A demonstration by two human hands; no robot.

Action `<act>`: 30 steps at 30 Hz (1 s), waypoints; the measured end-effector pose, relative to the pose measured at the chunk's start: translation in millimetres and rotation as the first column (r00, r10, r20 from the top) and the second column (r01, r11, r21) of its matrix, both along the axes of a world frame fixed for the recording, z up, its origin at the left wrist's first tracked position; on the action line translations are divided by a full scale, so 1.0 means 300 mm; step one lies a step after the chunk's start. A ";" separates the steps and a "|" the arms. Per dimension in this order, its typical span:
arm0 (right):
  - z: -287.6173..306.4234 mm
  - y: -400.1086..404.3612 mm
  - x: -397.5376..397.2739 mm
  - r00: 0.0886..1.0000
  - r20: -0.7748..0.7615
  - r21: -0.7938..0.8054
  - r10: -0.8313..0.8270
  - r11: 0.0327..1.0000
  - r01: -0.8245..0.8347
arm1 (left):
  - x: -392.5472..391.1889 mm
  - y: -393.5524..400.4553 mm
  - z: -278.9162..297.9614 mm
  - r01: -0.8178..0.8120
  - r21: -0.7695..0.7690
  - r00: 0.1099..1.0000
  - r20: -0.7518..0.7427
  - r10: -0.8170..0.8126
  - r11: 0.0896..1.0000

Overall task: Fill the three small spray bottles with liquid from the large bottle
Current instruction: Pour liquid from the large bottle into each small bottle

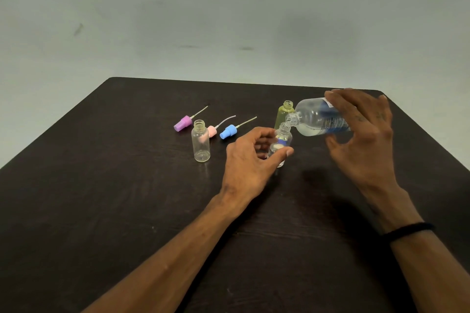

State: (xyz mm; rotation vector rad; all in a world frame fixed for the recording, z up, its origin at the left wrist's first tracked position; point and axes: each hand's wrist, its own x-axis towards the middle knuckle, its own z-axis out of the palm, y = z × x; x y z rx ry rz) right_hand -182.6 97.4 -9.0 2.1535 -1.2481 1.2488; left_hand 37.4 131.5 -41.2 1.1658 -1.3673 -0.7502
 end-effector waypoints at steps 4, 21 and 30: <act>0.000 -0.001 0.000 1.000 0.005 -0.006 -0.002 1.000 0.002 | 0.002 -0.002 -0.001 -0.002 -0.003 1.000 0.009 0.002 1.000; -0.001 -0.001 -0.002 1.000 -0.001 -0.002 0.001 1.000 -0.001 | 0.001 0.000 0.003 -0.001 0.000 1.000 0.021 0.001 1.000; 0.001 -0.003 -0.007 1.000 -0.006 -0.008 0.001 1.000 -0.001 | -0.001 0.004 0.007 -0.006 -0.002 1.000 0.026 0.006 1.000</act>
